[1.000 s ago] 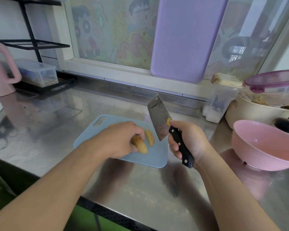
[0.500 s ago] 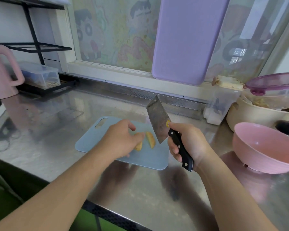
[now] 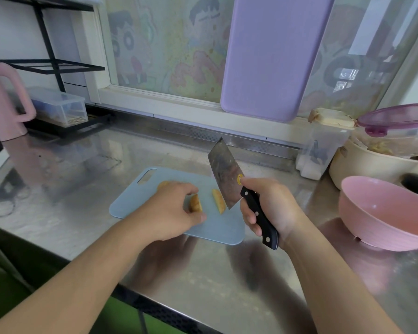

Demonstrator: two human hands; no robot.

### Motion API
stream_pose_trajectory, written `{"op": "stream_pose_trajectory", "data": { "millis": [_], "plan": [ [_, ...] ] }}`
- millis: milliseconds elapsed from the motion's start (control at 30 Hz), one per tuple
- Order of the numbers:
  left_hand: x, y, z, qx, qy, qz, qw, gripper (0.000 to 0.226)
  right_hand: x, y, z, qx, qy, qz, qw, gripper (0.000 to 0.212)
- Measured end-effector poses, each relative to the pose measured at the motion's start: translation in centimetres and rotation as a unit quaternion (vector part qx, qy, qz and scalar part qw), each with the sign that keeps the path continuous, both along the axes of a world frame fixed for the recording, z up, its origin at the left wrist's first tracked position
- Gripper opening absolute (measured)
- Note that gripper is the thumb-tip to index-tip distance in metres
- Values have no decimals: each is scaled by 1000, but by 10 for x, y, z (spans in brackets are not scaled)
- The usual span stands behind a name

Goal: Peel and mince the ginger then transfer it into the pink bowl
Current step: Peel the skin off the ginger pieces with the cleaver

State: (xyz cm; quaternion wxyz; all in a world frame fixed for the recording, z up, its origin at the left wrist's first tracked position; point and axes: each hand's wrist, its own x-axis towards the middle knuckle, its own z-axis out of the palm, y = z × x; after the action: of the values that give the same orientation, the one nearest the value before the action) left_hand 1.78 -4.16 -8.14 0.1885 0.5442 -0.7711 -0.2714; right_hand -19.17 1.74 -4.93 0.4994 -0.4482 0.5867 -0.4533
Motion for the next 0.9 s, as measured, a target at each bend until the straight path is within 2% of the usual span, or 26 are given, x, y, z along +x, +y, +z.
{"op": "stream_pose_trajectory", "data": {
  "millis": [133,200,267,333,400,467,567,900],
  "plan": [
    [-1,4,-1,-15,-8,-13,1000,21,3,2,1,4,6,9,1000,41],
    [-6,3,-6,-37,6,-5,999,18,6,2,0,-5,24,17,1000,44],
    [-10,2,-9,-48,25,9,999,23,9,3,0,-21,43,28,998,50],
    [-11,3,-13,-36,56,19,998,38,12,4,0,-30,59,37,997,60],
    [-11,4,-18,-29,89,32,995,55,16,4,0,-28,76,38,996,58],
    [-9,5,-24,-40,128,57,989,44,19,5,-1,-22,92,36,995,47],
    [-6,3,-31,-118,162,82,976,17,22,6,0,-25,111,33,993,40],
    [-6,6,-32,-157,173,65,970,15,33,9,3,-35,133,41,990,37]
  ]
}}
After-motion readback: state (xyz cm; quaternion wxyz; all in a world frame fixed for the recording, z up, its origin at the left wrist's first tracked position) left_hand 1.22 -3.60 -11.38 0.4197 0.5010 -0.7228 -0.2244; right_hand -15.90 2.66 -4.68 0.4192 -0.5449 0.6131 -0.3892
